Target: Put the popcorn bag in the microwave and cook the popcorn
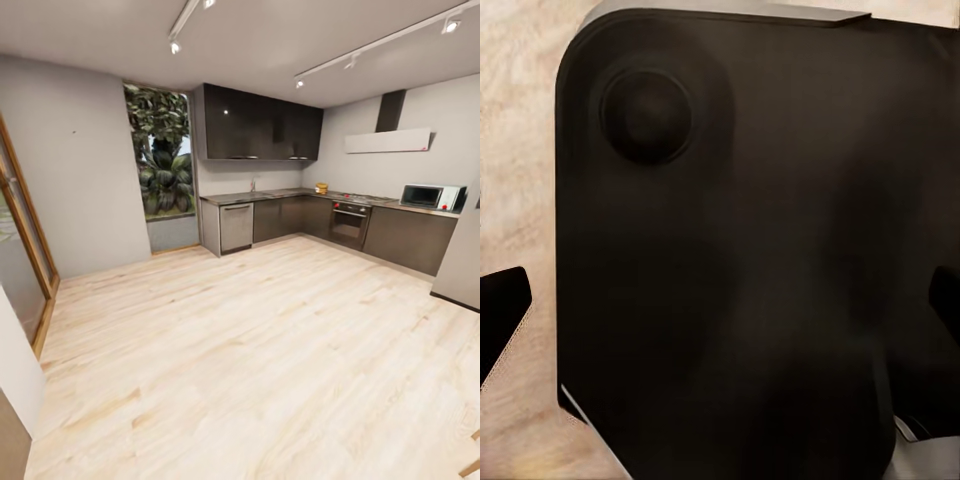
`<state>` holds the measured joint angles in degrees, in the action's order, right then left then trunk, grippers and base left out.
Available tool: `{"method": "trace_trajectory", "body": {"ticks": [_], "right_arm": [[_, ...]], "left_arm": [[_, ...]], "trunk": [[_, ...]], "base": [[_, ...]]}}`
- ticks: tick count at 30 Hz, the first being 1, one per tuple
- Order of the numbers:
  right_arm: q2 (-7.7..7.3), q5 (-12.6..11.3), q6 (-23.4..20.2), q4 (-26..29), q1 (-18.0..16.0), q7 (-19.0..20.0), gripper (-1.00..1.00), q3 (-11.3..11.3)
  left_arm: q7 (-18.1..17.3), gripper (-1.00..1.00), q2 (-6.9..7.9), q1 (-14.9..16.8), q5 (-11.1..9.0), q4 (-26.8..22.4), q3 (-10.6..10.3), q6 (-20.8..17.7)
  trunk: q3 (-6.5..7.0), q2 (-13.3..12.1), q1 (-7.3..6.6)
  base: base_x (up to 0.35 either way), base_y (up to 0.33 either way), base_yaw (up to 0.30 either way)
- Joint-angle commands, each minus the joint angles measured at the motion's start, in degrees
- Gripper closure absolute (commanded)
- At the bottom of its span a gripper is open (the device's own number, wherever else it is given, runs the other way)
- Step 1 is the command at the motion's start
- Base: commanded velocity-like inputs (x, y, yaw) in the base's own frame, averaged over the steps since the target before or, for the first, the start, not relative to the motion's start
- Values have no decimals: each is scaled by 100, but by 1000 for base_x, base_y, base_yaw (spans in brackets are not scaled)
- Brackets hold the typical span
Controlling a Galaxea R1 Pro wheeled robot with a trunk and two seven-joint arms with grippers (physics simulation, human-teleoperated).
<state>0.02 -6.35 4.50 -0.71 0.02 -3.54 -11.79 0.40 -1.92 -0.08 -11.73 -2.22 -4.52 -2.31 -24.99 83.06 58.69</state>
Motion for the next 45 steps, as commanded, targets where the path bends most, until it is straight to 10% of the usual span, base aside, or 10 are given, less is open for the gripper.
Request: {"method": "trace_trajectory", "body": {"ticks": [1, 45], "right_arm": [[0, -60, 31, -8, -2, -7, -100, -50], [-6, 33, 39, -8, -2, -13, -100, -100]], "left_arm": [[4, -100, 0, -1, -58, -13, -48, -21], [27, -100, -1, -1, -67, -15, -12, 59]], "trunk": [[-4, 2, 3], [-4, 2, 3]], "base": [[323, 0, 0], [323, 0, -46]]}}
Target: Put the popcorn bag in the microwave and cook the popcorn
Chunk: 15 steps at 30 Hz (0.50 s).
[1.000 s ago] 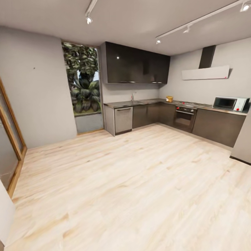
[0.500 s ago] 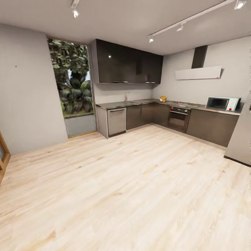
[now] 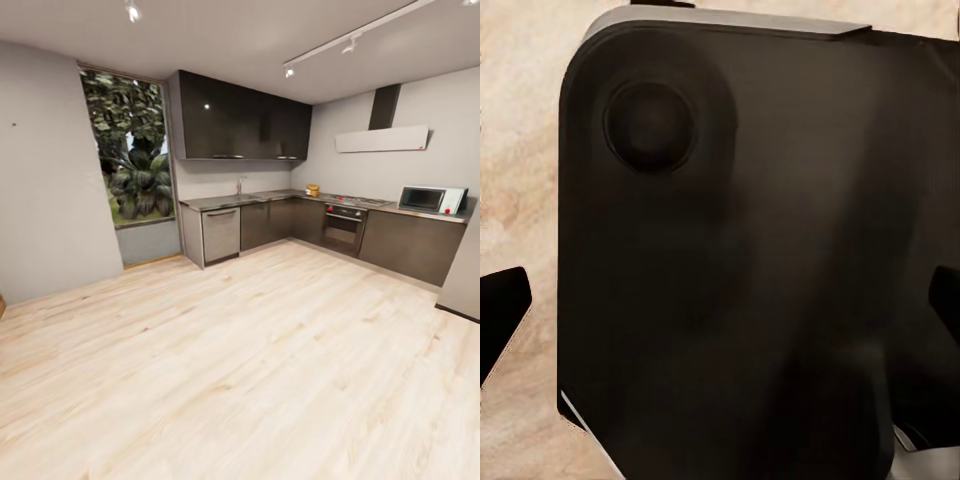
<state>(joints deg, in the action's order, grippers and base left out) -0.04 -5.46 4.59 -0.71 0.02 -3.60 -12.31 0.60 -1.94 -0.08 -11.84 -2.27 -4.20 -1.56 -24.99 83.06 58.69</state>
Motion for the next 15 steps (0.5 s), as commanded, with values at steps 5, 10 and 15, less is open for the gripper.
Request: {"method": "trace_trajectory", "body": {"ticks": [5, 10, 15], "right_arm": [[2, -44, 33, -8, -2, -9, -100, -57], [-11, -46, 74, -8, -2, -9, -100, -53], [-16, -80, 250, -8, -2, -9, -100, -51]], "left_arm": [[9, -100, 0, -1, -56, -10, -42, -11], [10, -100, -3, -1, -48, -10, -38, -4], [10, -100, -1, -1, -48, -10, -37, -2]], "trunk": [[-4, 2, 3], [-4, 2, 3], [-4, 2, 3]], "base": [[323, 0, 0], [323, 0, 0], [323, 0, 0]]}}
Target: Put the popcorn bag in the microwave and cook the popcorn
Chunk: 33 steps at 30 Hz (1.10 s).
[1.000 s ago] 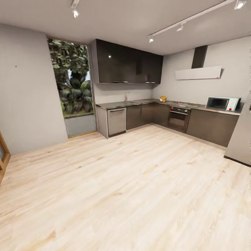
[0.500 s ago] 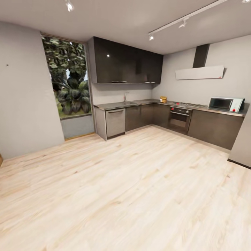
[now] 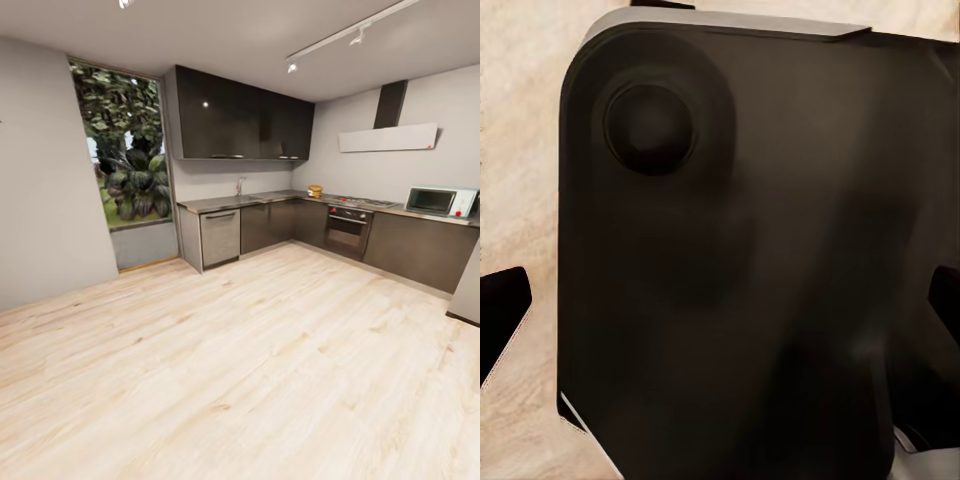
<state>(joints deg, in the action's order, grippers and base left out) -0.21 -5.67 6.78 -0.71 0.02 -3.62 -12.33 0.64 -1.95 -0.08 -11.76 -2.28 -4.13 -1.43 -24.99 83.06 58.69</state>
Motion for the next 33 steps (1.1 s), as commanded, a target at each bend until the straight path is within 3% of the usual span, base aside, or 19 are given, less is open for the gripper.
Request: {"method": "trace_trajectory", "body": {"ticks": [1, 7, 13, 15, 16, 17, 28, 33], "right_arm": [[-3, -89, 43, -8, -2, -7, -100, -45], [3, -131, 51, -8, -2, 40, -100, -20], [-4, -145, 44, -8, -2, 46, -100, -2], [-10, -222, 39, -8, -2, 46, -100, 4], [-25, -533, 33, -8, -2, 46, -100, 0], [-24, -586, 30, -8, -2, 46, -100, -3], [-39, -681, 26, -8, -2, 46, -100, -7], [-40, -681, 30, -8, -2, 46, -100, -7]], "left_arm": [[7, -100, 1, -1, -55, -10, -44, -15], [7, -100, 7, -1, -62, -16, -44, -13], [7, -100, 2, -1, -111, -27, -36, 5], [7, -100, 8, -1, -324, -27, -39, 10], [-1, -100, 12, -1, -617, -27, -45, 11], [-1, -100, 11, -1, -642, -27, -48, 11], [-2, -100, 10, -1, -689, -27, -53, 29], [-2, -100, 10, -1, -711, -19, -53, 309]], "trunk": [[-4, 2, 3], [-4, 2, 3], [0, 2, 3], [5, 2, 3], [8, 2, 3], [12, 2, 3], [47, 2, 3], [63, 2, 3]], "base": [[322, 0, 0], [279, 0, -75], [8, 0, -283], [0, 0, -286], [0, 0, -286], [0, 0, -287], [0, 0, -286], [0, 0, -287]]}}
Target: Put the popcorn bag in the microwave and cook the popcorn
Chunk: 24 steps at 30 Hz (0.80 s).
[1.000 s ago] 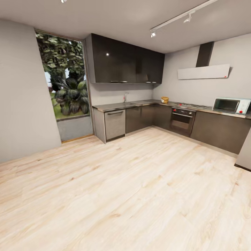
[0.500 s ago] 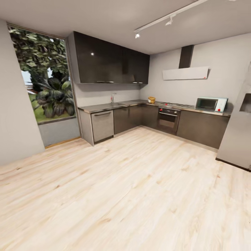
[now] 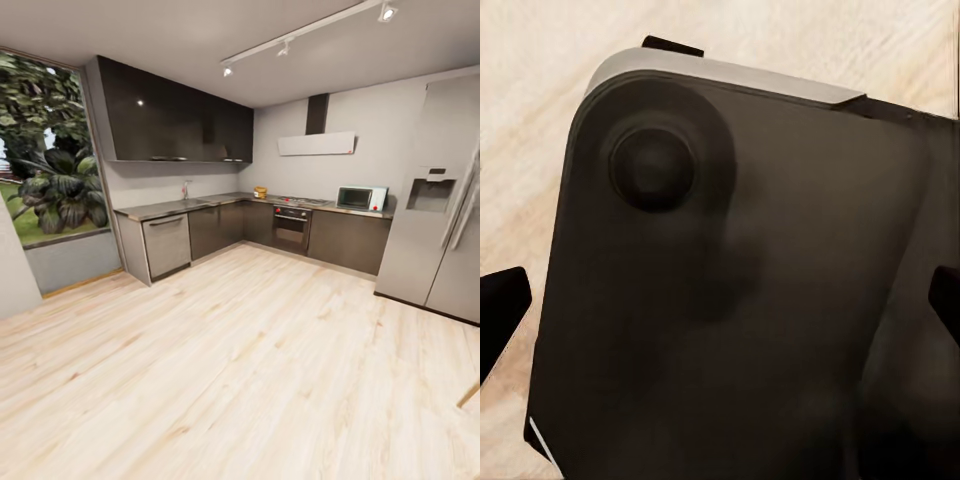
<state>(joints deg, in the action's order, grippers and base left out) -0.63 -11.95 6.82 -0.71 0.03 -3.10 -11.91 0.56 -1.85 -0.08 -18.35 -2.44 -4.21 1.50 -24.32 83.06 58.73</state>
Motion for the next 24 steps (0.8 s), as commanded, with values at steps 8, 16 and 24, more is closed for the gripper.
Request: {"method": "trace_trajectory", "body": {"ticks": [8, 16, 24], "right_arm": [[1, -68, 30, -8, -3, -10, -100, -42], [-8, -74, 30, -8, -3, -16, -100, -40], [-8, -71, 30, -8, -3, -16, -100, -45]], "left_arm": [[14, -100, 28, -1, -142, 6, -37, 59], [14, -100, 9, -1, -427, 18, -117, 68], [14, -100, 0, -1, -399, 16, -133, 70]], "trunk": [[22, 2, 0], [48, 2, 0], [73, 2, 0]], "base": [[0, 0, -287], [0, 0, -286], [0, 0, -286]]}}
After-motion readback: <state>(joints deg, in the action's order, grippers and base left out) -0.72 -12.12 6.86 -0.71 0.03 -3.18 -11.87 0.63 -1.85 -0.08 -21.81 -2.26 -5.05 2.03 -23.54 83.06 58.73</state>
